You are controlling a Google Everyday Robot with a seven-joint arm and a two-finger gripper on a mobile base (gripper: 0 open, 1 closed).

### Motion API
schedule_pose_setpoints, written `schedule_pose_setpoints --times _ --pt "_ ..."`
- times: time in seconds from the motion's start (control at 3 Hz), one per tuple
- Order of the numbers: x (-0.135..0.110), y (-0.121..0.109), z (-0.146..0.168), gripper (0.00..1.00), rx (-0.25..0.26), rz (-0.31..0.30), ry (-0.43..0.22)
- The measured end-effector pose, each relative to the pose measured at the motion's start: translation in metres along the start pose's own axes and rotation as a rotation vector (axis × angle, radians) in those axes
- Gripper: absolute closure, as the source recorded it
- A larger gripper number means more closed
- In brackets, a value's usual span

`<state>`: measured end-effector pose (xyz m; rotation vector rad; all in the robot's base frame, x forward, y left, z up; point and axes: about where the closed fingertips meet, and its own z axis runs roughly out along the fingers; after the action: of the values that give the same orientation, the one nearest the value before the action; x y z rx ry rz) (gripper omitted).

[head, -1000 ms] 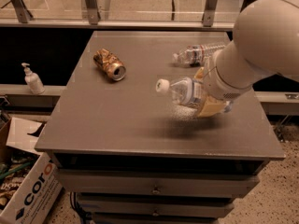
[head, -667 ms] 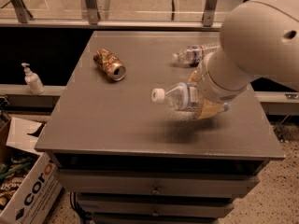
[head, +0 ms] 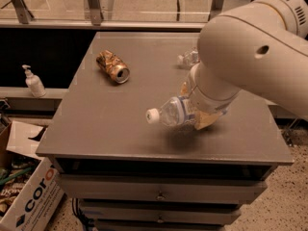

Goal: Knock blue plastic bottle over

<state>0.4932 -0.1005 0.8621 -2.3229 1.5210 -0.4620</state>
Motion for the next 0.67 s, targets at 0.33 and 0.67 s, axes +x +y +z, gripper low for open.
schedule_pose_setpoints --times 0.33,0.67 --pt "-0.0122 -0.0005 0.0063 1.00 -0.036 -0.085 -0.018" --pt "-0.0218 0.0000 0.0137 1.00 -0.083 -0.161 -0.034"
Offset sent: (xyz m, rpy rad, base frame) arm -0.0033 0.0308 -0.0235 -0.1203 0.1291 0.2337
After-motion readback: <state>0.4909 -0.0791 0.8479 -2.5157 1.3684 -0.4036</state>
